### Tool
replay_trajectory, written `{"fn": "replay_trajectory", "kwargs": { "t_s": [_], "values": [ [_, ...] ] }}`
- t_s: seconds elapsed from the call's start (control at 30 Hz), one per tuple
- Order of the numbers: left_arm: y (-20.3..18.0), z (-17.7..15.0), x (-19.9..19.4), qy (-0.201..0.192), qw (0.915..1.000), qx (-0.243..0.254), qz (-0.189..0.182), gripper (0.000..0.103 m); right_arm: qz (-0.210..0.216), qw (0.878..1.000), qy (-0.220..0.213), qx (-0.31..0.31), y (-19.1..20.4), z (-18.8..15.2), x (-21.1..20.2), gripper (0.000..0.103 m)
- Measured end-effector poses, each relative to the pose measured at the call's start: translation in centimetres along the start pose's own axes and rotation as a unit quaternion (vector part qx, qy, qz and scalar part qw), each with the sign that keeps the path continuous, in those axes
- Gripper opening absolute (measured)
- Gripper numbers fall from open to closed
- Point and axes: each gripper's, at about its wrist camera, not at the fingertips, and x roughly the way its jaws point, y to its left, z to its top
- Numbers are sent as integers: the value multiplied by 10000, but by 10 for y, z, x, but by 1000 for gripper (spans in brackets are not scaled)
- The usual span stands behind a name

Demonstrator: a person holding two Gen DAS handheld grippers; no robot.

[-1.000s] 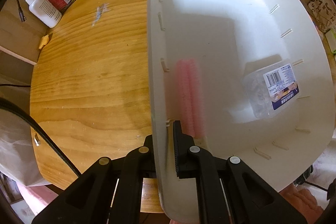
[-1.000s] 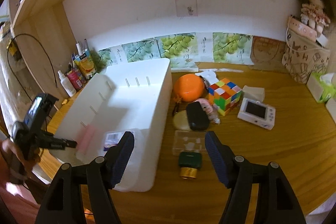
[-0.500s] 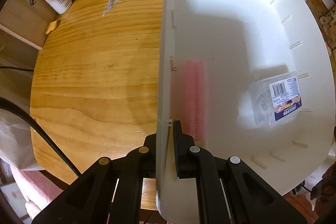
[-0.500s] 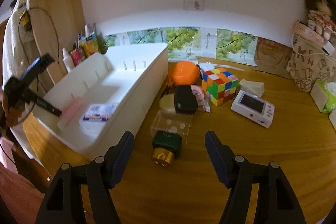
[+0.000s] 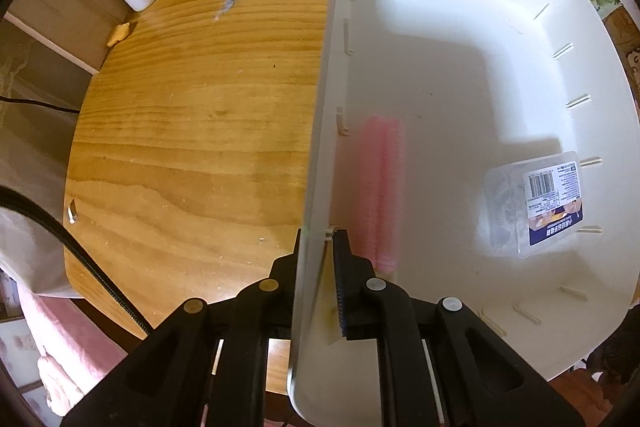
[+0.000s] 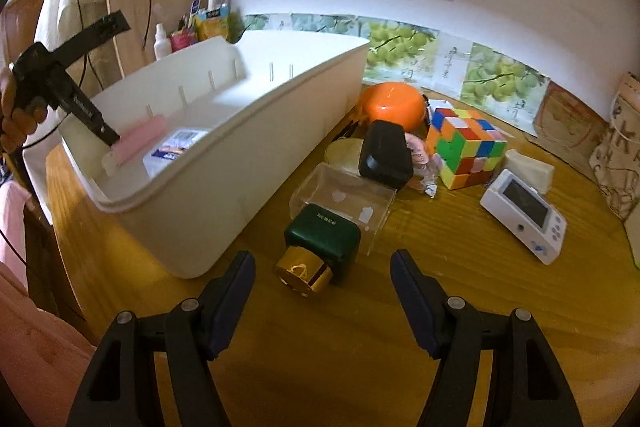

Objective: Organize rigid objects
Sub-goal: 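Grasp the green-and-gold cylinder with the right tool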

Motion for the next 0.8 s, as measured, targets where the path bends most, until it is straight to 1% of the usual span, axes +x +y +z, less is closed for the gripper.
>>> {"fn": "replay_trajectory", "kwargs": {
  "t_s": [0.13,0.23,0.3,0.43,0.47,0.8],
  "values": [
    [-4,-2,3,-10,10000,-75,60,15,146,9999,78,-43,-6,1,8,70],
    [-5,-2,5,-7,9998,-164,108,15,276,9995,124,-60,-8,2,12,64],
    [-3,-2,7,-10,9997,-229,119,16,377,9991,175,-50,-8,3,15,58],
    [0,-3,7,-24,9994,-323,131,16,479,9985,242,-43,-7,5,20,55],
    [1,-3,7,-23,9994,-332,136,16,484,9985,258,-39,-6,4,21,52],
    [3,-6,5,-8,9992,-371,140,17,457,9983,342,91,-6,8,21,51]
  ]
}}
